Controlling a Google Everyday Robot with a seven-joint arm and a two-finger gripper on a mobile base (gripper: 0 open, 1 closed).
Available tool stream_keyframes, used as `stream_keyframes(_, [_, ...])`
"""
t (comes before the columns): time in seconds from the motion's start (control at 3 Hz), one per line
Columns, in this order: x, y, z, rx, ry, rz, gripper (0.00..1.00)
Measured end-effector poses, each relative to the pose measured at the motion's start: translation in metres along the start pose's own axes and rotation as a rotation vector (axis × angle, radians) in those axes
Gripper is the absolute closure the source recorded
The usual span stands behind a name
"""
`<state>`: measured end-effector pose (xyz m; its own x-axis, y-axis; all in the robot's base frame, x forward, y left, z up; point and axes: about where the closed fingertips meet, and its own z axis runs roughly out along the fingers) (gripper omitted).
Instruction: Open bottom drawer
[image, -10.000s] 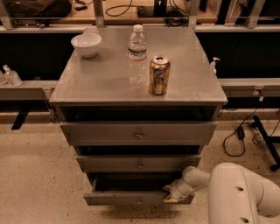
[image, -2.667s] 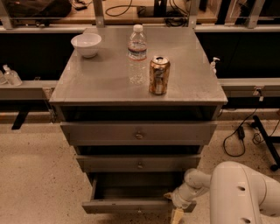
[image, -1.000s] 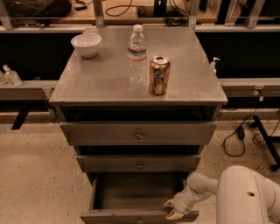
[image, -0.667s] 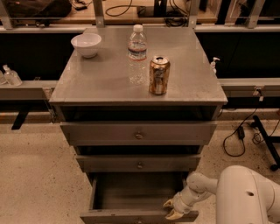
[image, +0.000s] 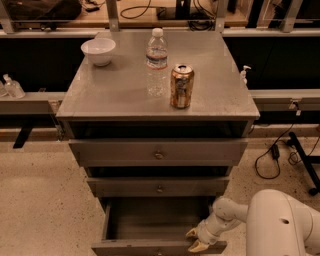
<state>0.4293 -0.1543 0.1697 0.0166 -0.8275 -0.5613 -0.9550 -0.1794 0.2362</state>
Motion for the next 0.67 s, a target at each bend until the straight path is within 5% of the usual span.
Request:
stream_keyframes(0.33, [0.0, 0.0, 0.0, 0.0, 0.0, 0.0, 0.13])
stream_keyframes(0.67, [-0.0027, 0.0008, 0.0009, -0.004, 0.001, -0.004, 0.0])
